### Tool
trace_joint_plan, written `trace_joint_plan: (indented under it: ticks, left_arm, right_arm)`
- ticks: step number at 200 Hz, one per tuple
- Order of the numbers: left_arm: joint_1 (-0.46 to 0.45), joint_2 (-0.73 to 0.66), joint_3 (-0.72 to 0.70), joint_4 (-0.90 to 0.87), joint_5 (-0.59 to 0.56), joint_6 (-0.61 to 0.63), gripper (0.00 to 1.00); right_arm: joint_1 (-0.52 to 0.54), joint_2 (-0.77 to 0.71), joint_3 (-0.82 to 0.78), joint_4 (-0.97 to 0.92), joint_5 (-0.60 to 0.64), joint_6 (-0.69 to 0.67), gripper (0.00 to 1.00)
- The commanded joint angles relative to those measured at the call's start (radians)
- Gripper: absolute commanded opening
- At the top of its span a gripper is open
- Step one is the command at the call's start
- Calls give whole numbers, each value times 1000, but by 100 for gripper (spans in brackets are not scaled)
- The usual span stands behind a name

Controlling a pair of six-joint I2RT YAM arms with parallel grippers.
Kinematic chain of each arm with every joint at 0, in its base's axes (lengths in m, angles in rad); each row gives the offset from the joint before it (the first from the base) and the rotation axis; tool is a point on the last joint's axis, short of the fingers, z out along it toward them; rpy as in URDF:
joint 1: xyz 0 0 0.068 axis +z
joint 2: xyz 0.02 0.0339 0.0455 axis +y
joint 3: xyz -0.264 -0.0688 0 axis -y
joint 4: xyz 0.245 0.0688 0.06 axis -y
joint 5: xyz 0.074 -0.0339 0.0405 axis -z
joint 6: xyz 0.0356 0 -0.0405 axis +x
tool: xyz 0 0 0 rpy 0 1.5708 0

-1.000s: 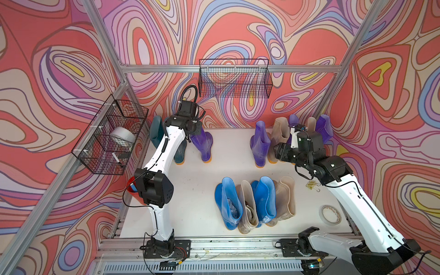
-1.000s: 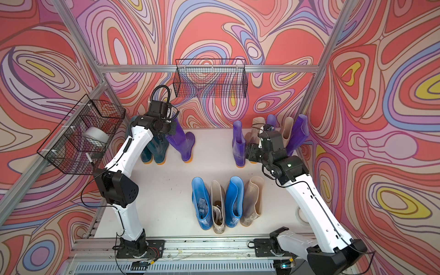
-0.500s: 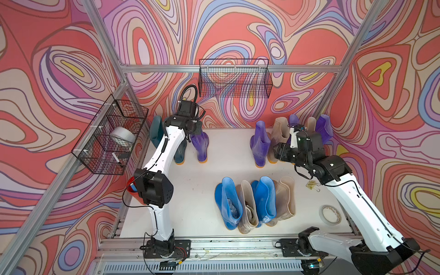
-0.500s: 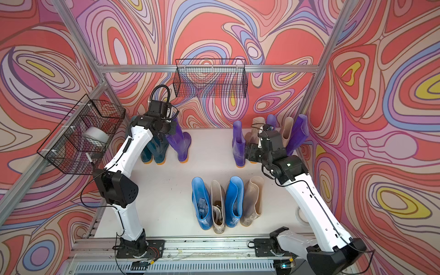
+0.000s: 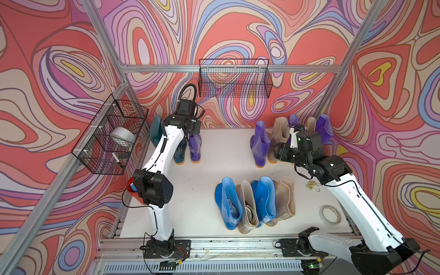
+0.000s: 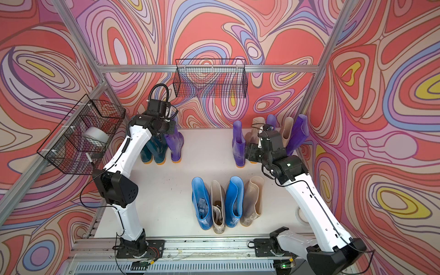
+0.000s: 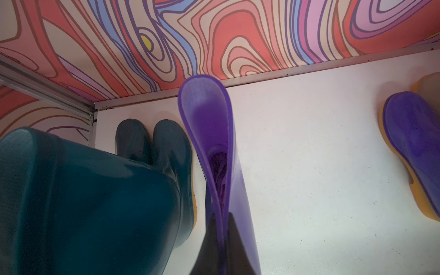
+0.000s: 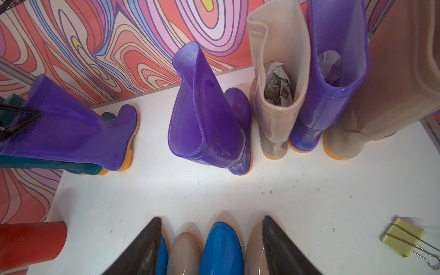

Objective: Match and arrange rain boots in pairs
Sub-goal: Place the rain boot at the center of the board.

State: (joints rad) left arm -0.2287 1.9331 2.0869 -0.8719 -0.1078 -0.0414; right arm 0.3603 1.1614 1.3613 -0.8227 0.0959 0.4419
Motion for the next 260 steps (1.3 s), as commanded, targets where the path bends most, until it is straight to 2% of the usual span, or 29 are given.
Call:
trace_joint_plan:
  ticks: [1, 113, 124, 149, 165, 215, 260]
  left_arm:
    - [5, -44, 44, 54, -3, 28, 0]
    - [5, -32, -5, 47, 33, 25, 0]
    - [5, -31, -7, 43, 48, 23, 9]
    - [5, -31, -10, 39, 73, 11, 38]
    - [5, -32, -11, 37, 87, 8, 47]
    - [5, -56, -3, 41, 108, -2, 64]
    - [5, -102, 1, 51, 108, -8, 70]
  right_arm:
    - [-3, -11, 2, 3, -1, 10, 68]
    - [-4, -10, -2, 0, -4, 8, 68]
    - [-3, -3, 7, -1, -5, 4, 68]
    - [-3, 21, 40, -3, -10, -14, 68]
    - [-4, 44, 82, -14, -10, -35, 69]
    - [-3, 227, 334, -146, 8, -144, 71]
    - [-3, 401, 534, -209, -14, -208, 76]
